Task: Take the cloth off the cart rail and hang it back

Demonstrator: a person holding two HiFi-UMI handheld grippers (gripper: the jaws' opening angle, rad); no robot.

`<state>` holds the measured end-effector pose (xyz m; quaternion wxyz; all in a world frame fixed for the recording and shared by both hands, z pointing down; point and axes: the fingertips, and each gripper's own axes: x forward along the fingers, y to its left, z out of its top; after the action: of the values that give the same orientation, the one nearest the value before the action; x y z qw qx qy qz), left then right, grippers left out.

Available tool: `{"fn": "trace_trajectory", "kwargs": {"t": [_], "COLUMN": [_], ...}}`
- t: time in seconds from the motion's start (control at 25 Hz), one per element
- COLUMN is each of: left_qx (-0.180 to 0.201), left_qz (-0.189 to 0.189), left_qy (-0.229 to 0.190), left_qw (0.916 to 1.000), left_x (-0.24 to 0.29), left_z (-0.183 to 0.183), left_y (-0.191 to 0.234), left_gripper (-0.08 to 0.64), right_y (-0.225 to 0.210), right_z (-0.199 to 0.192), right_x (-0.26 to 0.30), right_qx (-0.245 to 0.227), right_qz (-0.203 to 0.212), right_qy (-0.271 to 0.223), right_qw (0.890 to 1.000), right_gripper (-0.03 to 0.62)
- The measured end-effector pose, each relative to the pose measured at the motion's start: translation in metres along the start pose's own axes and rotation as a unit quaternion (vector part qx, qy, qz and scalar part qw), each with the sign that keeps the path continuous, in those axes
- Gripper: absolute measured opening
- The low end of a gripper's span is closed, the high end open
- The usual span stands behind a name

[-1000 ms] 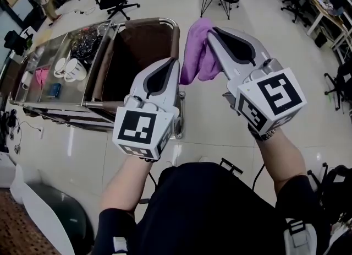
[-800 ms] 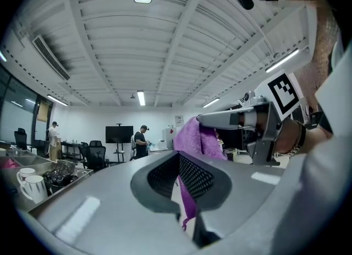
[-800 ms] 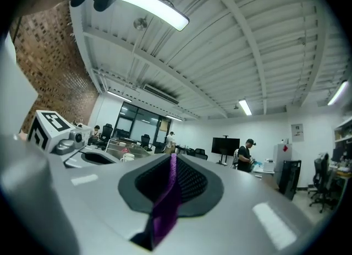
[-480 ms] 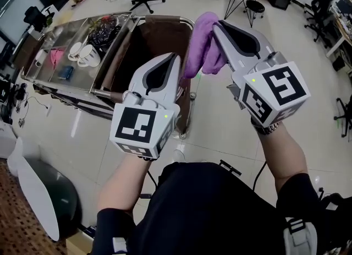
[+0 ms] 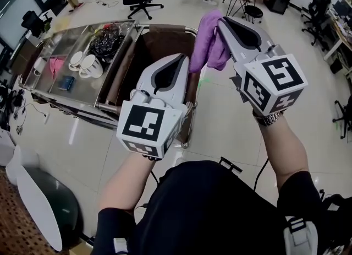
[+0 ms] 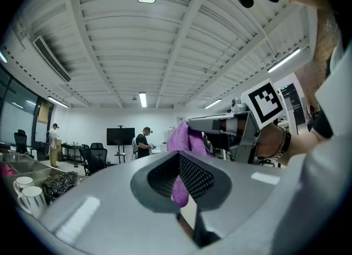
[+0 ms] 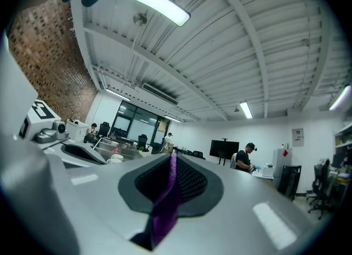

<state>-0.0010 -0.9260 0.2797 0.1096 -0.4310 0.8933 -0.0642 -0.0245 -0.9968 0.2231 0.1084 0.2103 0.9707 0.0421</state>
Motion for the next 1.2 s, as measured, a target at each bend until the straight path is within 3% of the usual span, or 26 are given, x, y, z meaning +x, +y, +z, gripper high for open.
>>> {"fn": "trace_trajectory", "kwargs": {"t": [0.32,0.76,1.04,1.2], "left_qx": [-0.012,-0.029,-0.041,-0.046], "left_qz": [-0.029,-0.001,0.029,0.025], "left_qy": [0.001,0.005,0.019,0.029], "left_qw": [0.9995,0.9996,0.9985,0.9982], "left_x": [0.006,0.019,0.057,0.084], "left_z": [0.002,-0.017,-0.032,-0.033], "left_y": [0.027,0.077,0.095,0.086], "left_gripper": [0.003,0.003,0.003,0.003], "right_y": [-0.003,-0.015,-0.05,-0.08], "right_z": [-0.013,-0.061,-0.098,-0.116], "right_x": [0.042,0.109,0.14,0.135], "right_qx": [-0.005,-0.003,-0.025,-0.037], "right_qz": [-0.025,-0.001,0.028,0.034], "right_qy": [0.022,0.061,0.086,0.115], "right_qw": [0.999,0.998,0.996,0.992], "right_gripper": [0.029,0.029,0.029,0.029]}}
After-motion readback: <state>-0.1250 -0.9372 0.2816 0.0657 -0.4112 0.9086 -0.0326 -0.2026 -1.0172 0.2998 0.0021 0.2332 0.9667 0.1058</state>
